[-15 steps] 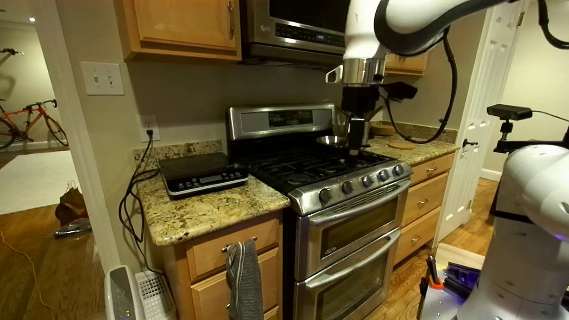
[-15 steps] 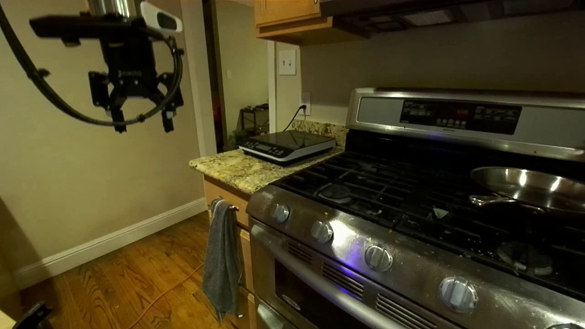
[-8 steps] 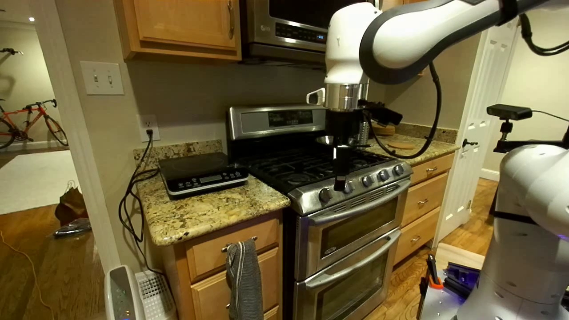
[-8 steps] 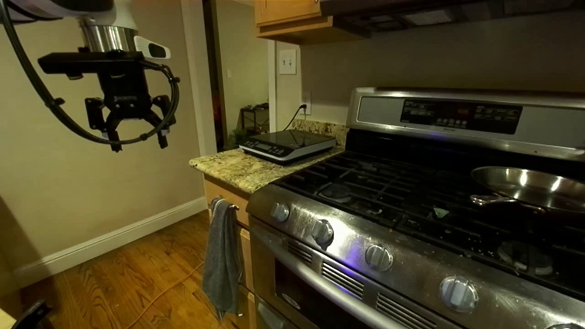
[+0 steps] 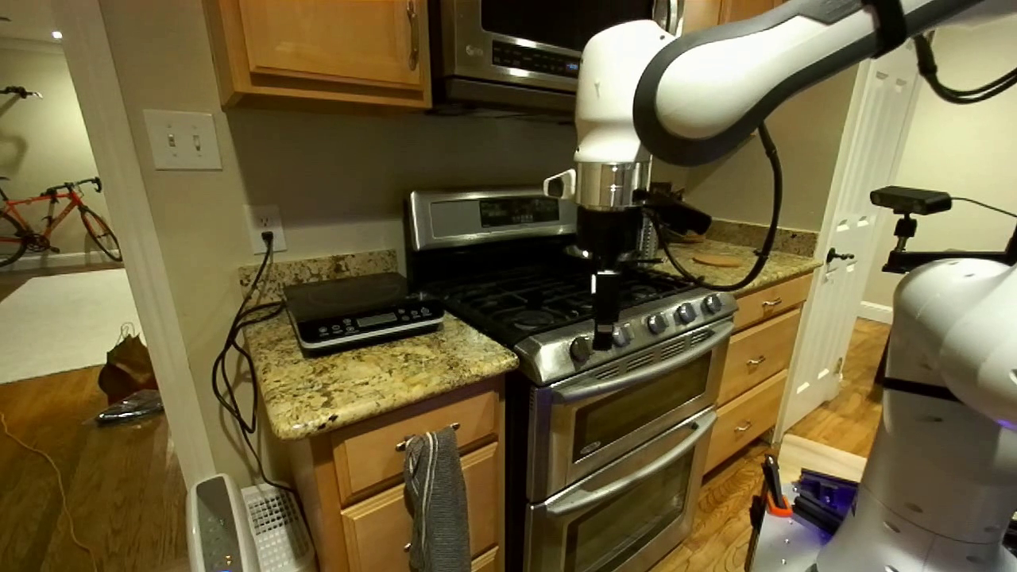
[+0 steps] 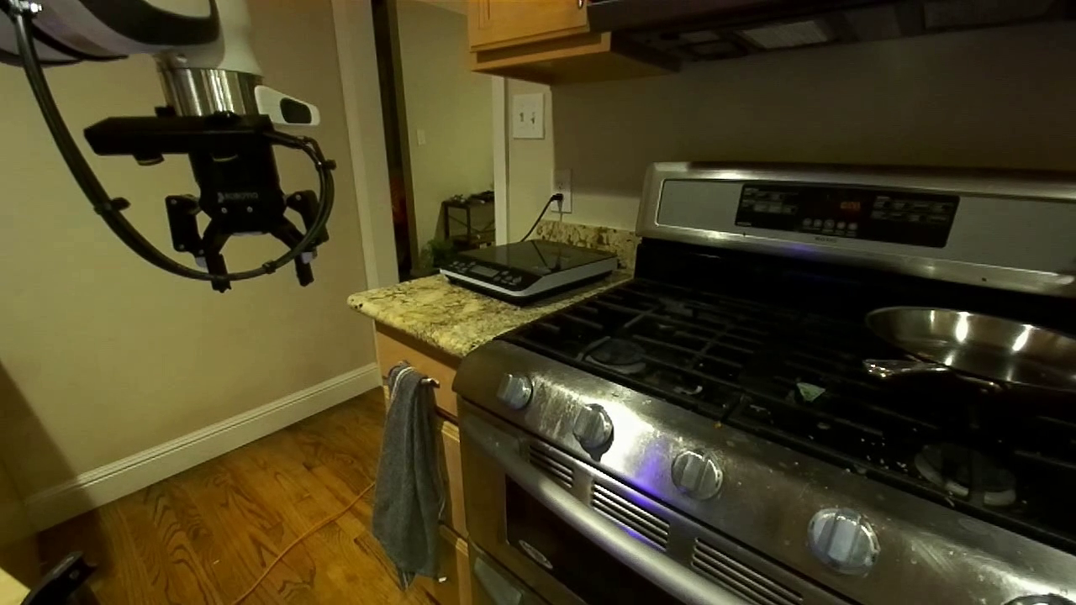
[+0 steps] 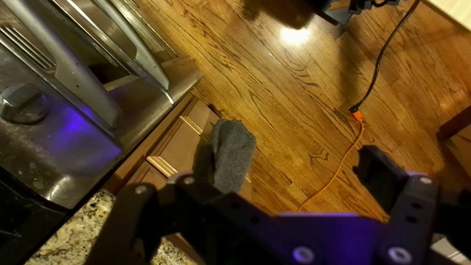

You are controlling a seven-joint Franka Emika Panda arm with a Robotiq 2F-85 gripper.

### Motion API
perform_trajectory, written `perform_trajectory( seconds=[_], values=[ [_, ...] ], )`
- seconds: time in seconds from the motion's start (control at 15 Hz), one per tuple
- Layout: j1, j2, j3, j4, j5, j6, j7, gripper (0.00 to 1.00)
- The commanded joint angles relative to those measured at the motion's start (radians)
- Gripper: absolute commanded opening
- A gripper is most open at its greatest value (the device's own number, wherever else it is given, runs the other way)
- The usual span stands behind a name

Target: Open the left first top drawer

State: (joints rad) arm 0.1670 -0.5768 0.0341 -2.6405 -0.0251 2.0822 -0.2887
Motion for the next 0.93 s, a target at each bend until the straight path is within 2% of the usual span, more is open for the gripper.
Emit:
perform_trajectory(
  seconds=[0.0, 0.47, 0.67, 0.87],
  values=[
    [0.002, 0.121, 0.007, -0.02, -0.002, 0.143, 0.014, 1.0],
    [0.018, 0.396, 0.056, 0.002, -0.008, 0.424, -0.012, 1.0],
    [0.013, 0.443, 0.08, 0.005, -0.014, 0.47, -0.001, 1.0],
    [0.009, 0.446, 0.084, 0.004, -0.002, 0.456, -0.008, 1.0]
  ],
)
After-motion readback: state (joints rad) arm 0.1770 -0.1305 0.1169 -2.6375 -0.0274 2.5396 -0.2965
